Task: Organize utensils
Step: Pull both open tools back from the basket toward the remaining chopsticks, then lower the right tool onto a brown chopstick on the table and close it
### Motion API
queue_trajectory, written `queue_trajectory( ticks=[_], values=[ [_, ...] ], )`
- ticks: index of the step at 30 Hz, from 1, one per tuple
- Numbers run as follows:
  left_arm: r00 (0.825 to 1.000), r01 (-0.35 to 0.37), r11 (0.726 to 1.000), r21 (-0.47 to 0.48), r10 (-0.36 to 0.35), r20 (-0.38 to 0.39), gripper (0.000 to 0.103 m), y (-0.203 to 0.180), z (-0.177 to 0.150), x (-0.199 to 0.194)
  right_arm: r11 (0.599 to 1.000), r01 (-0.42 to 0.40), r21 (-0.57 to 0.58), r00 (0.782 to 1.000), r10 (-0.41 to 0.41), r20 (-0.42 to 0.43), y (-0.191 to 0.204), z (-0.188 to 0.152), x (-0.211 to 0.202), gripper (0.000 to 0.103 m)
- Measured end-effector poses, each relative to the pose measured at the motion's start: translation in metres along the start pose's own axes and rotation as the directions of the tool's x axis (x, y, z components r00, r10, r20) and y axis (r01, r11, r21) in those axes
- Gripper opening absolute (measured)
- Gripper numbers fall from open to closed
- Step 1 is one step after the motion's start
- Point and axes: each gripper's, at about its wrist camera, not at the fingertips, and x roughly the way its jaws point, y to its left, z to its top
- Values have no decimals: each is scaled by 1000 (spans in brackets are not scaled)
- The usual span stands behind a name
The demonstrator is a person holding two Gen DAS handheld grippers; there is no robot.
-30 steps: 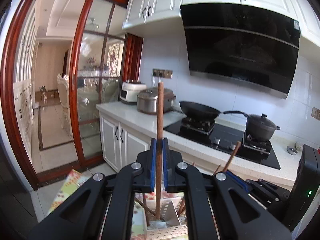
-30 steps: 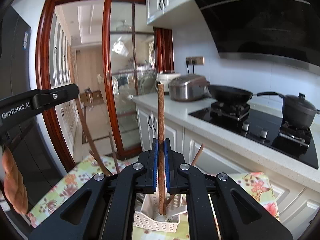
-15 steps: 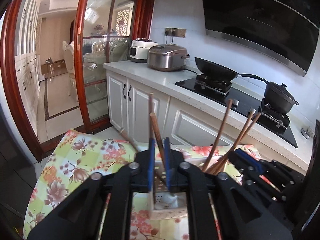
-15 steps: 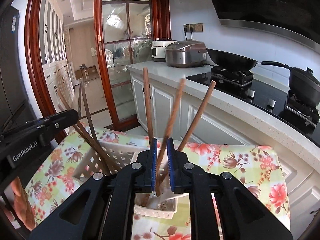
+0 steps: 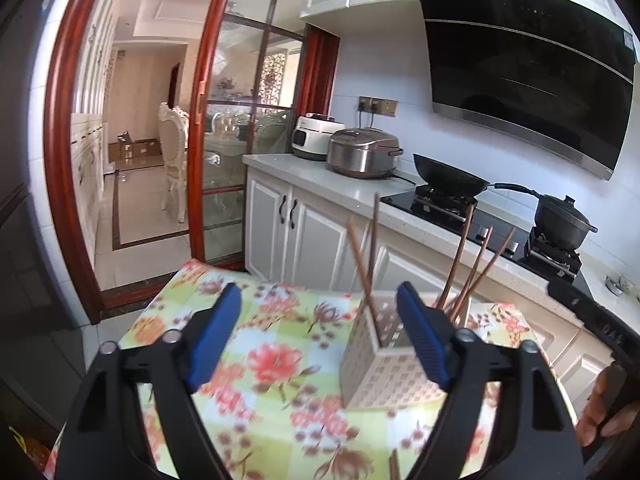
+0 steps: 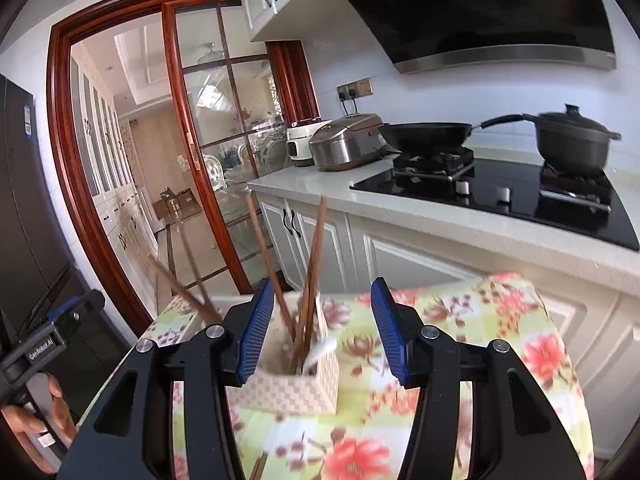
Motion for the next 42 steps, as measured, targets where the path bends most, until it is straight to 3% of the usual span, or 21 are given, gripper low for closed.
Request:
queue_trajectory(
  ticks=[2,11,15,21,25,31,36,42],
  values=[
    [1000,-1,1000,-5,1,1,89,7,-15,-14,1000,3,14,1000,-3,3,-1,-10,-13,49],
    [998,-33,999,25,34,-43,96,30,-84,-59,999,-6,43,1000,7,-19,12,-67,-49,49],
    [995,-37,999,-17,35,-88,97,45,-111,-66,999,-1,32,998,4,-70,24,-98,-50,49],
    [989,-19,1000,13,21,-147,97,43,-149,-64,1000,17,-7,982,-18,-186,40,-146,-34,49],
    [983,-3,999,40,10,-183,97,36,-173,-63,999,6,-45,969,-17,-245,51,-169,-25,36],
    [978,-9,996,92,28,-208,97,25,-184,-59,996,-17,-90,940,-15,-340,68,-187,-7,16],
    [984,-23,992,122,45,-173,97,21,-184,-65,997,-30,-75,922,-1,-388,75,-197,5,11],
    [988,-46,989,139,65,-141,97,22,-182,-68,996,-29,-80,914,-6,-406,84,-200,13,11]
  ],
)
